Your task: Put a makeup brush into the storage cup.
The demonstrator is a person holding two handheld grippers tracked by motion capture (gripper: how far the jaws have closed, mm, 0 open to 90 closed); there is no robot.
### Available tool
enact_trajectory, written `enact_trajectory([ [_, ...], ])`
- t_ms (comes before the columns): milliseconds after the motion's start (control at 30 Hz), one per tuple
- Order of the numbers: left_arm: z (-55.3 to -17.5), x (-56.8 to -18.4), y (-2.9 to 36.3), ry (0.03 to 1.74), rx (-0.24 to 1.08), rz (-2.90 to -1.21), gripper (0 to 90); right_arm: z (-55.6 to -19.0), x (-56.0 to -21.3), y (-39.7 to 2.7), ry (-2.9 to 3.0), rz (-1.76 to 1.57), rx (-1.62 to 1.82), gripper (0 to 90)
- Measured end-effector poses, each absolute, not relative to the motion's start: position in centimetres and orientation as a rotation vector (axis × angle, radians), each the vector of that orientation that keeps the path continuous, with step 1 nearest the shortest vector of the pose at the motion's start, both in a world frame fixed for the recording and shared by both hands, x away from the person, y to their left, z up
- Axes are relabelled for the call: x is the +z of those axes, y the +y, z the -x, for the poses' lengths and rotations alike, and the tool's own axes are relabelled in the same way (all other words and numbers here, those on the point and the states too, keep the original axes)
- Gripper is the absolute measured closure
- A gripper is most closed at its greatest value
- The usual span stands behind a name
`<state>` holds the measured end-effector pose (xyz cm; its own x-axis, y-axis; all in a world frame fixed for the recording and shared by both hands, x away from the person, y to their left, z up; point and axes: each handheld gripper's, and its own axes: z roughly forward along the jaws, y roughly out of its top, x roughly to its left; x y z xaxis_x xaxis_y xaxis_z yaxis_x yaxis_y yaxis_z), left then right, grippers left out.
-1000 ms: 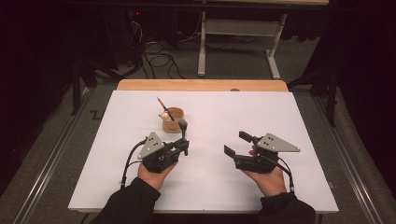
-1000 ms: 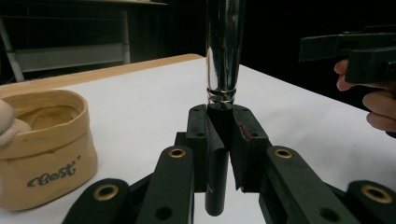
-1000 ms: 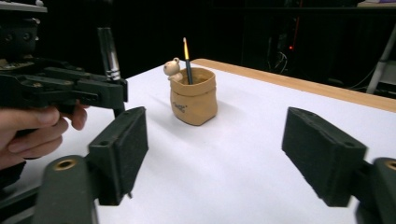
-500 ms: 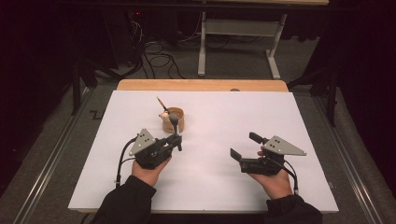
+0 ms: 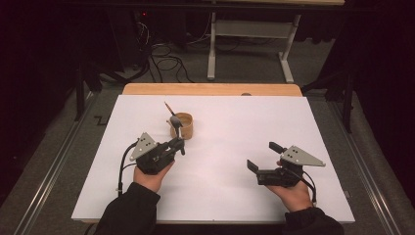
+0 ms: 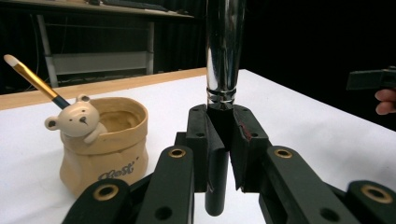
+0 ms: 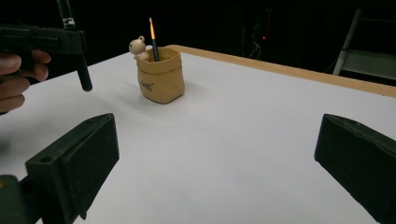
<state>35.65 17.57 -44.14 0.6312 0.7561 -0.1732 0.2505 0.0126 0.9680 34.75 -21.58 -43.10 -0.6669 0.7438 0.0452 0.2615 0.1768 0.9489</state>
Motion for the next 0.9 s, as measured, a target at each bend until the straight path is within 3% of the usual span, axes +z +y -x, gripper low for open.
enact_trajectory([
  [900,-39.6,-42.1,17.8,0.948,0.55,-1.499,79.0,-34.4,-44.2,-22.3,2.054,-0.956,1.484,0.4],
])
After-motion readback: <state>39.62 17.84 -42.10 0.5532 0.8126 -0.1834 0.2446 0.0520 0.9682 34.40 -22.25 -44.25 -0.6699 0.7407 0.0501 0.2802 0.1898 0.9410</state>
